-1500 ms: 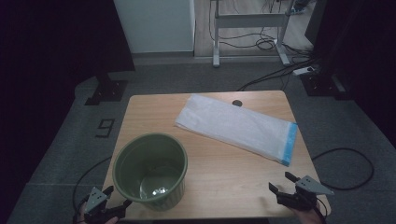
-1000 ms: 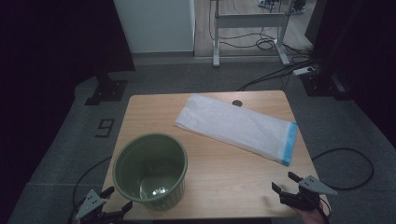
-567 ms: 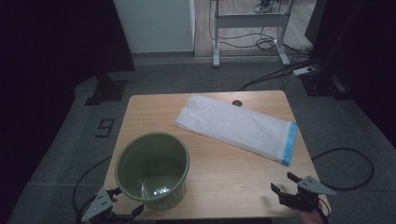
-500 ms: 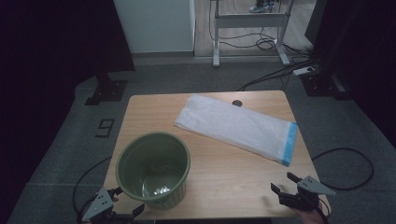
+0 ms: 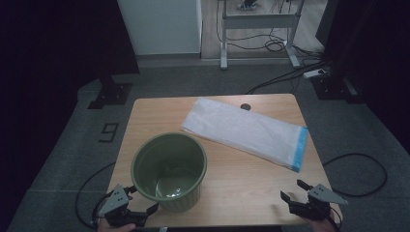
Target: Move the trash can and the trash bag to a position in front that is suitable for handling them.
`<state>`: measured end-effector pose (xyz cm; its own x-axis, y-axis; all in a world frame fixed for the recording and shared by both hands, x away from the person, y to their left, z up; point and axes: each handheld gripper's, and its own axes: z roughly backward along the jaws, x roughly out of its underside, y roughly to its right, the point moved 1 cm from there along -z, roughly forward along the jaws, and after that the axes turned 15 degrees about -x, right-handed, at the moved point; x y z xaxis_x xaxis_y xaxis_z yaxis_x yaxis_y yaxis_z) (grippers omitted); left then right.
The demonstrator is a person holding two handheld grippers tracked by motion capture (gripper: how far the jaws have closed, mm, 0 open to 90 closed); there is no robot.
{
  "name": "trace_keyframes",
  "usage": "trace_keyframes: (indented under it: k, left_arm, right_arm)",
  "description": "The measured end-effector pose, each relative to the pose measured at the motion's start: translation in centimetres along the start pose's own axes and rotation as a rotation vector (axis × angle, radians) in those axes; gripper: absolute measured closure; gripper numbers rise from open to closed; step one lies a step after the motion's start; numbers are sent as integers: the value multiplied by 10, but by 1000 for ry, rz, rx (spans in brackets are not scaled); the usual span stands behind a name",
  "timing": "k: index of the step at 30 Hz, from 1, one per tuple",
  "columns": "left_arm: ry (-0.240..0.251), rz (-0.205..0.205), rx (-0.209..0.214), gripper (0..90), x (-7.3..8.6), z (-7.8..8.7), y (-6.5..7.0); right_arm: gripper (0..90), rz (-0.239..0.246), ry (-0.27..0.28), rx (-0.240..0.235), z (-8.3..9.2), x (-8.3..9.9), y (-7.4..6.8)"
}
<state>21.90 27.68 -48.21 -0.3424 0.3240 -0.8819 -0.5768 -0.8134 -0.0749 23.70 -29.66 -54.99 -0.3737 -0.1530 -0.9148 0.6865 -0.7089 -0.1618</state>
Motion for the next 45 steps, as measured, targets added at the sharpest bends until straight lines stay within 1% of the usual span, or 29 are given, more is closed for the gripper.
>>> trace_keyframes:
  k: [1, 3, 4, 7, 9, 10, 12, 15, 16, 17, 19, 20, 22, 23, 24, 25, 30, 33, 36, 38, 39, 40, 42, 43, 45]
  left_arm:
    - [0, 0, 0, 82, 0, 0, 0]
    - [-1, -9, 14, 83, -5, -8, 2]
    - [-4, -16, 22, 82, -8, -13, 4]
    - [-9, -28, 28, 82, -14, -25, 9]
    - [-23, -49, 31, 85, -19, -35, 14]
    - [-28, -53, 37, 85, -20, -40, 16]
    - [-36, -51, 56, 85, -23, -50, 19]
    - [-37, -46, 67, 85, -31, -65, 24]
    - [-37, -47, 68, 85, -32, -69, 26]
    - [-37, -47, 68, 85, -32, -69, 26]
    - [-45, -59, 69, 85, -38, -79, 30]
    - [-45, -59, 69, 85, -38, -79, 30]
    - [-53, -68, 71, 85, -45, -88, 32]
    - [-53, -68, 71, 86, -45, -88, 32]
    - [-59, -74, 70, 86, -48, -93, 34]
    - [-59, -74, 70, 86, -48, -93, 34]
    - [-64, -82, 66, 86, -57, -106, 40]
    - [-65, -79, 66, 86, -62, -114, 44]
    - [-64, -78, 61, 94, -64, -118, 49]
    - [-64, -76, 57, 102, -64, -117, 49]
    - [-65, -72, 49, 121, -64, -115, 49]
    - [-64, -68, 30, 125, -63, -112, 48]
    - [-61, -55, 19, 124, -61, -106, 45]
    - [-62, -47, 8, 124, -59, -102, 43]
    - [-72, -43, -21, 124, -53, -94, 39]
  right_arm:
    - [174, 0, 0, 0, 0, 0, 0]
    - [176, -2, 4, 5, 2, 0, 1]
    - [176, -5, 7, 10, 3, 0, 2]
    - [177, -9, 9, 12, 4, 1, 2]
    - [177, -8, 9, 12, 4, 1, 2]
    - [177, -7, 9, 12, 5, 1, 2]
    - [177, -8, 9, 11, 5, 2, 1]
    - [177, -11, 9, 15, 6, 2, 1]
    - [178, -12, 7, 15, 6, 2, 1]
    - [178, -12, 7, 15, 6, 2, 1]
    - [178, -9, 4, 22, 6, 3, 0]
    - [178, -9, 4, 22, 6, 3, 0]
    - [178, -12, 8, 27, 8, 3, 1]
    - [178, -12, 8, 27, 8, 3, 1]
    - [179, -15, 12, 29, 9, 4, 1]
    - [179, -15, 12, 29, 9, 4, 1]
    - [179, -8, 12, 29, 10, 4, -1]
    - [179, -10, 10, 28, 10, 4, -1]
    - [179, -9, 12, 34, 11, 5, -1]
    - [179, -12, 13, 35, 12, 5, 0]
    - [179, -14, 13, 39, 12, 5, 0]
    - [179, -14, 14, 39, 13, 6, 0]
    - [179, -17, 15, 42, 14, 6, 0]
    - [179, -18, 16, 44, 14, 6, 0]
    - [179, -20, 17, 47, 15, 6, 0]
